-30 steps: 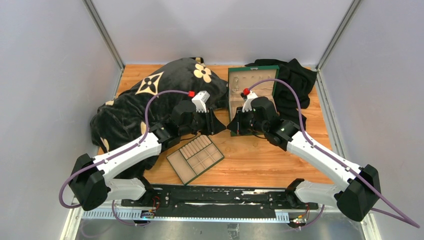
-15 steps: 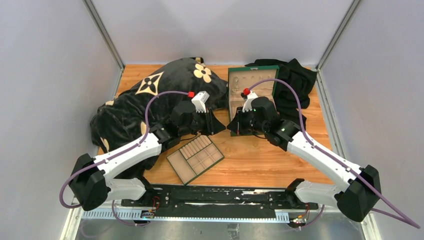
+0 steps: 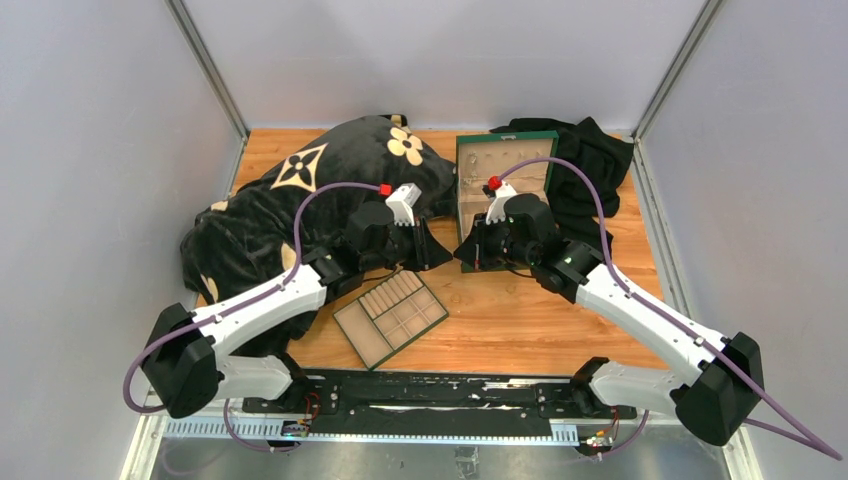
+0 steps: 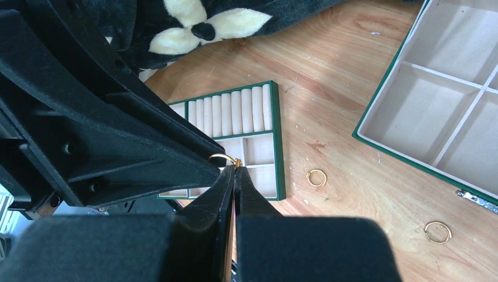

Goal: Organize the mixed jewelry

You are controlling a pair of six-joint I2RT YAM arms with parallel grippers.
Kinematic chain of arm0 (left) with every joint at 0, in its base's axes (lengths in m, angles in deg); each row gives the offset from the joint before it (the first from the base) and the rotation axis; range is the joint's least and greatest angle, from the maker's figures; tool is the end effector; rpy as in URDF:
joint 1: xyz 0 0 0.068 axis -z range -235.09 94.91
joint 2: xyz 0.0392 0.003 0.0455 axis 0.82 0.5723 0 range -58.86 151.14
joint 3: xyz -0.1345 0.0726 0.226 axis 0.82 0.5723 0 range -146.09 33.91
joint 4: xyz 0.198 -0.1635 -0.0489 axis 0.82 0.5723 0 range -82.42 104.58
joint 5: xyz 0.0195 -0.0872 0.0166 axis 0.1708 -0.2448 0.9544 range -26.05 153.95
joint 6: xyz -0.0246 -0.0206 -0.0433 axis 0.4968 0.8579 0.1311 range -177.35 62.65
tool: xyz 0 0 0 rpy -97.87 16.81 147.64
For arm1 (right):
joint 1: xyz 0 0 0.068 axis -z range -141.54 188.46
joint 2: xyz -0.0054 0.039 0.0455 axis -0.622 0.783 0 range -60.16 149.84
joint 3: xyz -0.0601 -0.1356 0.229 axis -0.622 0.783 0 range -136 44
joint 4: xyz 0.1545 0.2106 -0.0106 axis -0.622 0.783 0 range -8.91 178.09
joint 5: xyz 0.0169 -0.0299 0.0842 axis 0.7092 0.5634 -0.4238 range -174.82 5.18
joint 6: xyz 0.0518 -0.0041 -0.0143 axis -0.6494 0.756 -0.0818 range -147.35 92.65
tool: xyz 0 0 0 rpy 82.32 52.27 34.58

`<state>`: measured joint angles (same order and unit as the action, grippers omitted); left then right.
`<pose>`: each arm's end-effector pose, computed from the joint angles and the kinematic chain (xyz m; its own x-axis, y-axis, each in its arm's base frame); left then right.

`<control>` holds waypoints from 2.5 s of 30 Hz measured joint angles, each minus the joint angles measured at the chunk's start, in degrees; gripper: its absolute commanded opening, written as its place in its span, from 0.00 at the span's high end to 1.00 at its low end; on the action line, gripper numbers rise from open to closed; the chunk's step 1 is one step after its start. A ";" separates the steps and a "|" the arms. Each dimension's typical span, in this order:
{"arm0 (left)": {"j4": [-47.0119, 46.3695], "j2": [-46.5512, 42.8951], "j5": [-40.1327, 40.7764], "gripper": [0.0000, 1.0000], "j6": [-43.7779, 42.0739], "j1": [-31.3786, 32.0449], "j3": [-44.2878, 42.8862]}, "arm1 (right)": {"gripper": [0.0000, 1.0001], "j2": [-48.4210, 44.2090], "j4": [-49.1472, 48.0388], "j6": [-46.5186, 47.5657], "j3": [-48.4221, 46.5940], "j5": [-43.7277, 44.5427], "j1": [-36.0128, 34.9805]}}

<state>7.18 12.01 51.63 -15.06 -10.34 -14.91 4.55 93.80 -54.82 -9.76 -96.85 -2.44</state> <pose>0.1964 -0.2054 0.2866 -0.7513 -0.1809 -0.6347 0.4368 0.5848 -0.6836 0.1908 0.1750 0.3209 -0.6311 0.0501 -0.7741 -0.5564 0.6661 0.4967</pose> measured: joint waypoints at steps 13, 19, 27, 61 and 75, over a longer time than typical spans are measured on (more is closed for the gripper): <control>-0.81 0.42 -0.39 1.00 0.24 -0.44 0.00 | 0.76 -0.09 0.09 -0.02 0.00 0.26 0.00; -2.32 -0.39 -4.85 1.00 -0.15 -4.07 0.87 | 0.55 -4.07 0.37 -0.59 0.00 -4.72 4.33; -4.85 -0.63 -17.86 1.00 -3.23 -5.57 1.05 | 0.39 -4.02 -5.16 -6.67 0.09 -27.56 13.31; -12.81 -1.18 -35.78 1.00 -2.58 -8.57 0.22 | 0.75 -7.21 -28.98 -24.41 13.55 -41.53 14.32; -13.20 -1.01 -36.06 0.59 -1.51 -8.63 0.24 | 1.00 -7.26 -28.94 -24.09 14.12 -40.94 14.58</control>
<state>-6.02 11.00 15.57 -16.57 -18.97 -14.67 -2.71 64.86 -78.90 4.36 -137.79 12.14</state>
